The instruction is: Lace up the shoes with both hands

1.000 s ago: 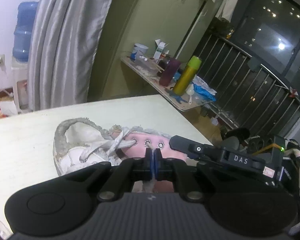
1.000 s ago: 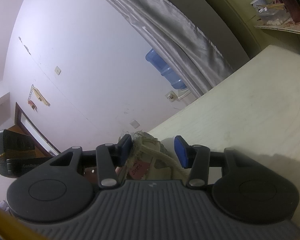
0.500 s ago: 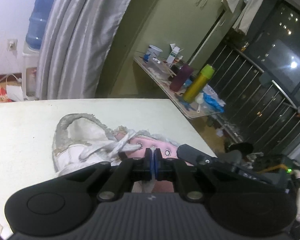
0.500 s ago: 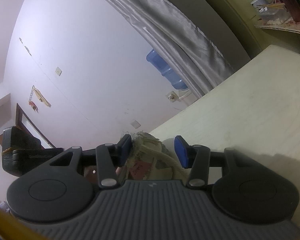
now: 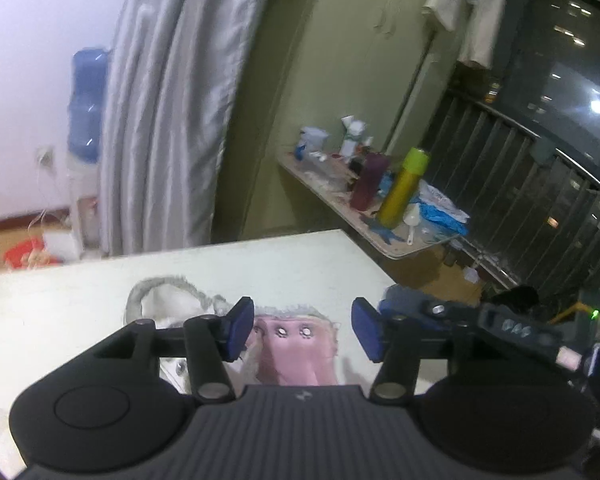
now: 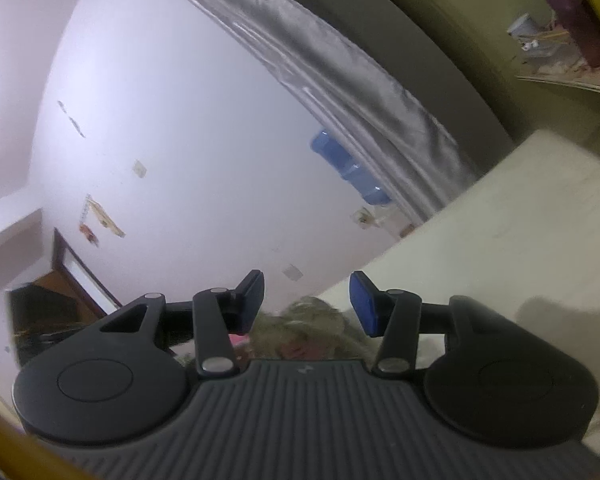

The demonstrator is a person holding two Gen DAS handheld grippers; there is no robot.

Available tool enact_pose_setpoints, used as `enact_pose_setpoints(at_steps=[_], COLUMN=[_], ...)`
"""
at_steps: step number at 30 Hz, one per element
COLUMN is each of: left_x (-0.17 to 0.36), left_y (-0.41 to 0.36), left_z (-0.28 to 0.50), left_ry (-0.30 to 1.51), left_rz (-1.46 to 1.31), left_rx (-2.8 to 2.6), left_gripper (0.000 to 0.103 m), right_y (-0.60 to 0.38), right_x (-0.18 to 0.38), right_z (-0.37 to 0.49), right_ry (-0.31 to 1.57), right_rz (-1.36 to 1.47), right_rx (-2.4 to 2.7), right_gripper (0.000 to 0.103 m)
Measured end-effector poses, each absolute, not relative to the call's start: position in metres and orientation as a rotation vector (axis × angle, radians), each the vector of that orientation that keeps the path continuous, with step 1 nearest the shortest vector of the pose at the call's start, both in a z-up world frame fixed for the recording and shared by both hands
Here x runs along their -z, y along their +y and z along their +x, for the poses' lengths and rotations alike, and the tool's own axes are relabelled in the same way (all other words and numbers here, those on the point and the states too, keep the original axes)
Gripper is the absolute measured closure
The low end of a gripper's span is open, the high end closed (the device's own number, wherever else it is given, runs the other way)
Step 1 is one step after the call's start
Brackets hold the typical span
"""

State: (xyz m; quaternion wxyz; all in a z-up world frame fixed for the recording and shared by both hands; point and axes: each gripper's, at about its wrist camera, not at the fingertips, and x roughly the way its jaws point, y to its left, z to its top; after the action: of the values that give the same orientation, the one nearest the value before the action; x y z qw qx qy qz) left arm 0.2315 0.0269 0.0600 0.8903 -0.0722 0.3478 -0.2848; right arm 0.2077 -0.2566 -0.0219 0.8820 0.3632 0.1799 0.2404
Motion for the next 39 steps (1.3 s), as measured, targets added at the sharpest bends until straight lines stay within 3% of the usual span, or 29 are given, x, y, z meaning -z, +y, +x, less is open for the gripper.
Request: enact_pose_setpoints(at_steps=[10,13,24,39], left_x=[-0.046,-0.038,-0.030,-0.023], left_y=[0.029,0.033,0.061,0.069], left_z=[0.263,0.268,0.249,0.246], left_ry=[0.936,0.949,0.895,0.858], left_rz=[-0.397,-0.414,-0.459,-0.503], left_rx=[0.453,0.431,0.450,0.507], left_gripper=[0.052,0.065,0.089,0.090], right_y=[-0.233,-0.230,-0.227,-0.195], right_x=[0.037,0.039,0.041,0.031], right_z=[0.241,0.242,0.249,0.276], right_ry=[0.486,0.492,0.525,0.605], right_rz=[0.758,0.764,0.768,0.780], right_rx=[-0.562,-0.608,-0.624,-0.780], right_gripper=[0.056,0.056,0.056,0.058])
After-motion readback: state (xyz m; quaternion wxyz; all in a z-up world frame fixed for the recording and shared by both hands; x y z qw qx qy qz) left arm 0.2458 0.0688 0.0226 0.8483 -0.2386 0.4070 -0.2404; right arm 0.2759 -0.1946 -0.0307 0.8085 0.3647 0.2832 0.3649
